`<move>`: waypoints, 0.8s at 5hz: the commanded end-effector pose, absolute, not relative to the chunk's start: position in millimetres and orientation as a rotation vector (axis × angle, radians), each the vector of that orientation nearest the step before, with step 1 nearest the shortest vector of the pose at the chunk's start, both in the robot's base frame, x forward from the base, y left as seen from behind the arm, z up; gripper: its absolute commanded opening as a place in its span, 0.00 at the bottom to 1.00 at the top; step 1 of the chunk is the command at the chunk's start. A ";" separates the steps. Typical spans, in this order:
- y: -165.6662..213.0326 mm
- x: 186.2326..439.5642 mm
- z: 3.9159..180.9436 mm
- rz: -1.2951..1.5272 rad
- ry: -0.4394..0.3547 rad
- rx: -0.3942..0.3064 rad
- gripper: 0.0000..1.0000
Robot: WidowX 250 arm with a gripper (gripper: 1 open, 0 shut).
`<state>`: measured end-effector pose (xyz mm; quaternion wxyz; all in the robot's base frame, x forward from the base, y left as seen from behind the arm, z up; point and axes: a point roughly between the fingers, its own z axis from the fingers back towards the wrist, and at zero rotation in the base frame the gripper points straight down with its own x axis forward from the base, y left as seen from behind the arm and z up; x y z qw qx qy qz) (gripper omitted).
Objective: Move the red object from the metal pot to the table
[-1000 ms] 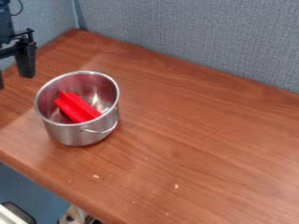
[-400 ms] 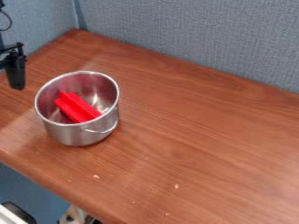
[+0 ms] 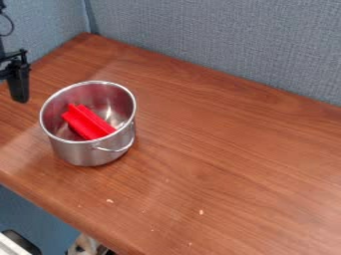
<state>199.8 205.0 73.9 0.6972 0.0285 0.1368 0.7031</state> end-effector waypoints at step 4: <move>190.5 215.8 69.5 1.655 0.322 0.050 1.00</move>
